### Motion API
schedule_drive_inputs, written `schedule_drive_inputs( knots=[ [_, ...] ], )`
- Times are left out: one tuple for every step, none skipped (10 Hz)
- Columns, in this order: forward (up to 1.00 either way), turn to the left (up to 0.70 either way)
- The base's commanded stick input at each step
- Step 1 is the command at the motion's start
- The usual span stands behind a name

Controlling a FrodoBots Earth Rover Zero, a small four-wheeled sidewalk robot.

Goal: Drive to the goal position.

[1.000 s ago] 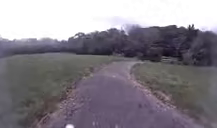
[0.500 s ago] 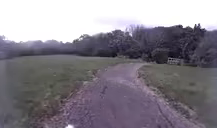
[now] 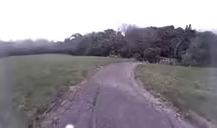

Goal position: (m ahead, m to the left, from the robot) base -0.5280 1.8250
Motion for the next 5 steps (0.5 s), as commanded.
schedule_drive_inputs(
  knots=[
    [0.85,-0.01],
    [0.85,-0.02],
    [0.85,-0.17],
    [0.85,-0.3],
    [0.85,-0.07]
  ],
)
